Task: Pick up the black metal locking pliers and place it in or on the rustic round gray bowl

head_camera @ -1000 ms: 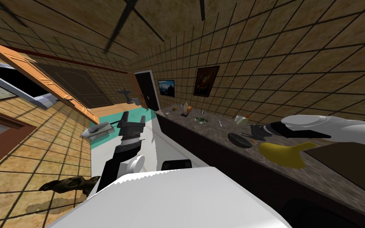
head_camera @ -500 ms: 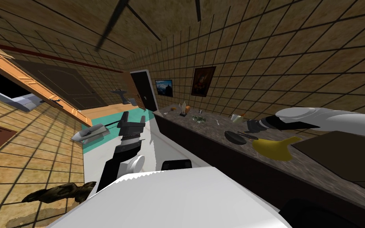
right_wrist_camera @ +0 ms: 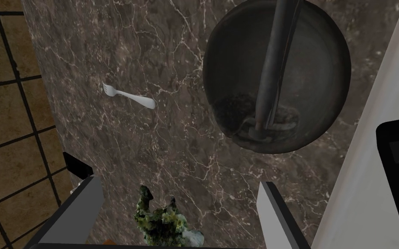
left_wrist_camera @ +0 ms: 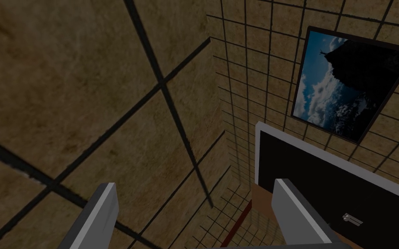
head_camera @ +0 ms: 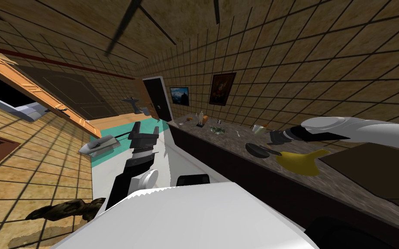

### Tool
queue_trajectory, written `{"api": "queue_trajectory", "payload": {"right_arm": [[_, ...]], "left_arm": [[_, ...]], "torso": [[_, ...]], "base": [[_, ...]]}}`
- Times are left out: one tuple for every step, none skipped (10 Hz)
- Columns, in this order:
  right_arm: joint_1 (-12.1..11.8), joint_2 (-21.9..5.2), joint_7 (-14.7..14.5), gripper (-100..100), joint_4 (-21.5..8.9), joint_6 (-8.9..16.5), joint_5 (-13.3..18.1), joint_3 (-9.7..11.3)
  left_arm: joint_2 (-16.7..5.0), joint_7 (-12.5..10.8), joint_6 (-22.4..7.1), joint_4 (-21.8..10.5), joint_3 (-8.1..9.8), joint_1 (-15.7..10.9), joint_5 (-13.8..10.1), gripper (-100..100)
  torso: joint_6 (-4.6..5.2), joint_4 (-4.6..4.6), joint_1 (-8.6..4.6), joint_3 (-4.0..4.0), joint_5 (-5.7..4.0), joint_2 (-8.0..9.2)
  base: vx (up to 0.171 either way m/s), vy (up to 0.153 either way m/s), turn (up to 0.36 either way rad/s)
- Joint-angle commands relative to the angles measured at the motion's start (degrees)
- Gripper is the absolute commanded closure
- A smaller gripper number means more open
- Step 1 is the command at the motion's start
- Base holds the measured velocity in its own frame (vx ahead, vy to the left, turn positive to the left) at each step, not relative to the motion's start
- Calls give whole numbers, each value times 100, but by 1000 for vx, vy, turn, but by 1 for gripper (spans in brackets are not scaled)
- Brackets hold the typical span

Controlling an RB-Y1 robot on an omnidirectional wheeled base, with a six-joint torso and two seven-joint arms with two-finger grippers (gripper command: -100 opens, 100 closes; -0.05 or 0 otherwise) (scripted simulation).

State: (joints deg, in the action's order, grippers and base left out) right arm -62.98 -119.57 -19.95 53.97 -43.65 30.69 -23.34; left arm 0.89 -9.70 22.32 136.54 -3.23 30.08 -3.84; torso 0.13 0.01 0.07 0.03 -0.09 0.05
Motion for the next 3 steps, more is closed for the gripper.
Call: {"api": "queue_trajectory", "payload": {"right_arm": [[0,0,0,0,0,0,0,0],[0,0,0,0,0,0,0,0],[0,0,0,0,0,0,0,0]], "left_arm": [[0,0,0,0,0,0,0,0],[0,0,0,0,0,0,0,0],[0,0,0,0,0,0,0,0]], "torso": [[0,0,0,0,0,0],[0,0,0,0,0,0],[0,0,0,0,0,0]], "base": [[0,0,0],[0,0,0],[0,0,0]]}}
